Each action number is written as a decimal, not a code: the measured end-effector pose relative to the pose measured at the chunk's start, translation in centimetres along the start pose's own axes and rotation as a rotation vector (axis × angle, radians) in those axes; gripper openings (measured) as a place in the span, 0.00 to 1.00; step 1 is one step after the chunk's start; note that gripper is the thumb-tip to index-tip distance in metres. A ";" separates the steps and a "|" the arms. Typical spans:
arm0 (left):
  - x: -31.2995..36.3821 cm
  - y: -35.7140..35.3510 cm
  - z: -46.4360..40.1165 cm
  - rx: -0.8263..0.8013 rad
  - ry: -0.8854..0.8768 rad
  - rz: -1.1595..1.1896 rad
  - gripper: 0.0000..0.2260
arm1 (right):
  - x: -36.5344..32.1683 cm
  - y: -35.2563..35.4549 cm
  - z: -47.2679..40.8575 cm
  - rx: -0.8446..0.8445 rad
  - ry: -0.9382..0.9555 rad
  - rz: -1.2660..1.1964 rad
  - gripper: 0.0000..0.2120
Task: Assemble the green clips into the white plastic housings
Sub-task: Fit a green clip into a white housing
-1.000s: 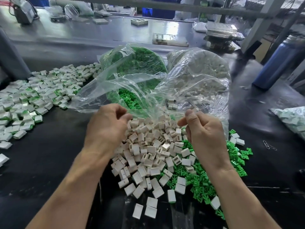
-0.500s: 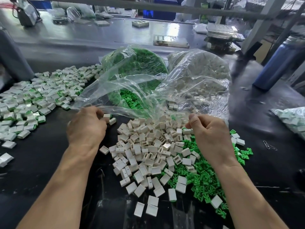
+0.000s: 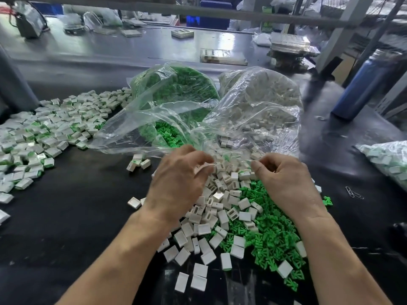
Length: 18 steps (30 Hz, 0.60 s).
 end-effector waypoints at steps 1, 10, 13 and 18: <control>0.4 -0.5 0.0 -0.010 -0.056 -0.028 0.11 | 0.2 0.3 -0.1 -0.021 -0.018 0.006 0.13; 0.5 -2.3 -0.4 -0.086 -0.214 -0.253 0.14 | -0.1 0.6 0.1 -0.191 0.036 0.018 0.10; 0.3 -2.0 -0.4 -0.048 -0.193 -0.214 0.08 | -0.8 0.0 0.4 -0.190 0.069 0.061 0.09; 0.2 -1.9 -0.5 0.005 -0.133 -0.105 0.10 | -0.8 0.0 0.4 -0.119 0.098 0.058 0.03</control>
Point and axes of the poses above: each hand's wrist, its own z-axis away from the middle knuckle, its own y-axis out of the back of the hand, x = y × z, the point moved 2 cm from there along -z, towards the middle knuckle, and after that the axes turned 10 degrees about z, right-handed, at the moved point
